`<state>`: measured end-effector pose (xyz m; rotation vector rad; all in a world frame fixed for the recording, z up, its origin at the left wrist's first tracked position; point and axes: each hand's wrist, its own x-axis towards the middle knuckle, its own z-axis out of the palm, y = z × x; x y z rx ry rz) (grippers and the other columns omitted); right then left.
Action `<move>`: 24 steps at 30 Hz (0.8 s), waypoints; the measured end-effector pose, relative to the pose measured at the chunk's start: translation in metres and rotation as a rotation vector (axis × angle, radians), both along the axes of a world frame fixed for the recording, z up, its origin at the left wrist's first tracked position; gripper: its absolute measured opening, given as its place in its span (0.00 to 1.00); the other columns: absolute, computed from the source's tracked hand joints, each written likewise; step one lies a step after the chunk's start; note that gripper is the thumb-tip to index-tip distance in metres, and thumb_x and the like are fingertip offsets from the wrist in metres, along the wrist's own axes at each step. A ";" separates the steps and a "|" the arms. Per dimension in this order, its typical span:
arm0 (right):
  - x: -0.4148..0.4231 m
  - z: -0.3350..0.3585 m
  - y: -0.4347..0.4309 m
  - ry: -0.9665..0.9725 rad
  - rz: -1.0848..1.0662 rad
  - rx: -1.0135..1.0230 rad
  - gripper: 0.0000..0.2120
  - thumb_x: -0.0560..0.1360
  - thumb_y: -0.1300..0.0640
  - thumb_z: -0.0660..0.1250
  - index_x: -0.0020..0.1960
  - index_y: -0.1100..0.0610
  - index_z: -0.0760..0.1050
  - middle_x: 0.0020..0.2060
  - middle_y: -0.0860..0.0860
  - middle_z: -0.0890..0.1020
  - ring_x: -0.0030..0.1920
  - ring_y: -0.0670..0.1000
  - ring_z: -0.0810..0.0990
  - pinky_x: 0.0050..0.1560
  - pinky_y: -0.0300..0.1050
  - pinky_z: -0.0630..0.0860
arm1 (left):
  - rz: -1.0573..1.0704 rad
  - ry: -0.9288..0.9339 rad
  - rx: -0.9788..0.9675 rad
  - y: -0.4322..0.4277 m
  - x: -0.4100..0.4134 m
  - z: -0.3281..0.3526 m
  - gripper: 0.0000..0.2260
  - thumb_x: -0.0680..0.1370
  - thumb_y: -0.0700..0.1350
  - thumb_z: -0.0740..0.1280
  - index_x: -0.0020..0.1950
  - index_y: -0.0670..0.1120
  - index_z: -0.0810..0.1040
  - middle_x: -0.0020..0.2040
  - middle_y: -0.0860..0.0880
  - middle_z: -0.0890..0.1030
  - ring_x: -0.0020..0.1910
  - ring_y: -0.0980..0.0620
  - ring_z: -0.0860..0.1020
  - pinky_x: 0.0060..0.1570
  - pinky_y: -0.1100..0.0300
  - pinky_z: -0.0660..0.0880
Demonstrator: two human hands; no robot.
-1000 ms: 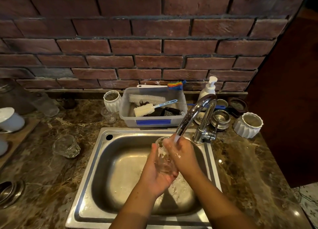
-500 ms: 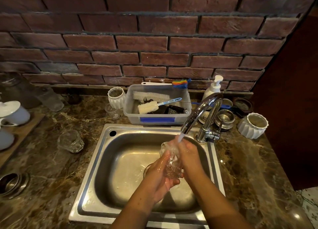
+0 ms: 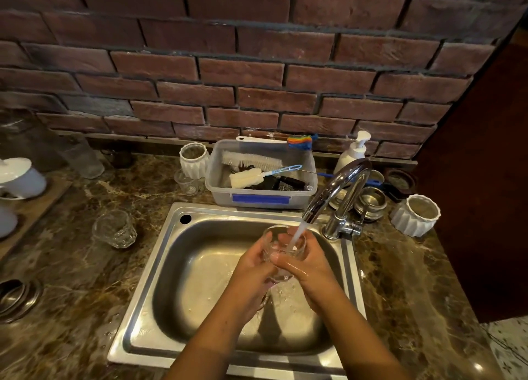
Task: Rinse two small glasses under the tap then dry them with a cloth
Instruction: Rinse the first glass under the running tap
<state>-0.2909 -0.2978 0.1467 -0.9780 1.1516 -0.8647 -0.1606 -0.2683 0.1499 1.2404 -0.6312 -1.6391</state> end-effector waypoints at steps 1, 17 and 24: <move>0.005 0.003 -0.001 0.023 -0.013 -0.033 0.28 0.69 0.64 0.78 0.64 0.50 0.72 0.57 0.49 0.83 0.56 0.49 0.84 0.50 0.44 0.83 | 0.071 0.055 0.012 -0.002 -0.002 0.001 0.17 0.81 0.35 0.64 0.67 0.50 0.78 0.59 0.45 0.85 0.56 0.47 0.84 0.52 0.53 0.80; -0.018 0.004 -0.001 0.304 0.170 -0.209 0.38 0.65 0.55 0.82 0.68 0.44 0.67 0.61 0.42 0.79 0.62 0.43 0.78 0.59 0.39 0.78 | 0.104 0.000 0.044 -0.019 -0.012 -0.003 0.19 0.84 0.58 0.55 0.67 0.53 0.79 0.62 0.47 0.84 0.63 0.48 0.81 0.67 0.49 0.75; -0.023 0.002 -0.006 0.263 0.187 -0.205 0.37 0.65 0.59 0.81 0.68 0.44 0.68 0.60 0.41 0.80 0.60 0.39 0.79 0.55 0.31 0.76 | 0.098 0.021 0.060 -0.022 -0.013 -0.007 0.20 0.85 0.57 0.52 0.68 0.54 0.79 0.63 0.48 0.84 0.64 0.49 0.80 0.66 0.51 0.75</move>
